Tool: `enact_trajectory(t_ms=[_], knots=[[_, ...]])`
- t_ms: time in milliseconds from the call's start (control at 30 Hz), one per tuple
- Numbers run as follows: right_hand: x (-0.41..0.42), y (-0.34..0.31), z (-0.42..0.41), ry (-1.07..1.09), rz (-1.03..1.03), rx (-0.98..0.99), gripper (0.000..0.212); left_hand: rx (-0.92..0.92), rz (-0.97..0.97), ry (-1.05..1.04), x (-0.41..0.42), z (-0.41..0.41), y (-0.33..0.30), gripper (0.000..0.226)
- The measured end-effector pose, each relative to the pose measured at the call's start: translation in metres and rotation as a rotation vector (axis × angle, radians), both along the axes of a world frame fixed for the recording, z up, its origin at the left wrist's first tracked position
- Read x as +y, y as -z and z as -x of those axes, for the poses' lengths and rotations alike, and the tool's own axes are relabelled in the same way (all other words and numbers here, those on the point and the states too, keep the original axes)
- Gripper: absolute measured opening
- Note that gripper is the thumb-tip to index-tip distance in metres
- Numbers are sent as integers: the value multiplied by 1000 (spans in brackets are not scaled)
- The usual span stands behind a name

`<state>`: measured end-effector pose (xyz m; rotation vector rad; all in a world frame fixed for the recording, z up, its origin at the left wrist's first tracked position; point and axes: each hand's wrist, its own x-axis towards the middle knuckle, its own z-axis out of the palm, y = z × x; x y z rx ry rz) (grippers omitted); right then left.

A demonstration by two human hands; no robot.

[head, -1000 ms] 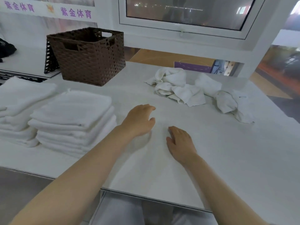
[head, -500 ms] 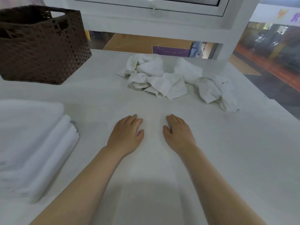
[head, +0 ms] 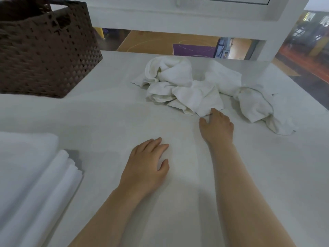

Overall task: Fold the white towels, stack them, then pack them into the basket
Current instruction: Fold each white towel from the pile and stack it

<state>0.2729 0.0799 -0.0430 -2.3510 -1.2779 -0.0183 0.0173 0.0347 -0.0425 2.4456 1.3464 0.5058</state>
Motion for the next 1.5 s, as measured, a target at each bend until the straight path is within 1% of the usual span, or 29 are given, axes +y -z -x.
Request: enact_trajectory(t_ms=[133,267,367,433,500,567,633,733,867,1000,1067,1100,1133,1200,1233,1267,1367,1400,1500], knots=[[18,1,-10,39,13,-62,50,-15,-5,-2,1,1,2,72],[26,0,-16,85,-86,-63,31,-17,-14,2,1,1,3,67],[27,-1,-18,97,-152,-79,25,-11,-9,2,1,1,2,64],[25,-2,-15,47,-225,-84,24,-14,2,3,1,1,0,56],[22,-4,-10,-36,-299,-89,17,-26,11,7,0,2,-2,47],[14,-8,0,-120,-350,-77,14,-34,9,9,0,1,-4,45],[4,-14,12,-193,-371,-74,17,-37,7,14,-1,1,-5,47],[-14,-15,29,-279,-360,-44,15,-76,-1,23,-1,2,-6,53],[-43,-16,51,-405,-307,-34,15,-212,42,-10,1,3,-10,63],[-79,-19,74,-564,-279,83,16,-333,46,44,-1,4,-13,73],[-96,-20,83,-611,-283,134,18,-354,39,65,-1,4,-14,66],[-104,-20,87,-630,-286,151,19,-365,32,79,0,5,-13,57],[-110,-21,90,-650,-283,168,20,-370,26,91,1,6,-12,44],[-116,-23,93,-680,-249,206,14,-341,-2,97,2,7,-11,15],[-117,-23,93,-685,-229,219,11,-317,-27,101,2,7,-12,6],[-116,-22,92,-680,-216,228,12,-305,-50,107,2,7,-13,4],[-111,-19,84,-632,-214,190,26,-335,-122,101,1,7,-18,12],[-108,-18,80,-613,-225,153,26,-346,-141,92,2,7,-20,14],[-102,-14,69,-505,-263,59,18,-340,-192,92,-3,7,-27,15]])
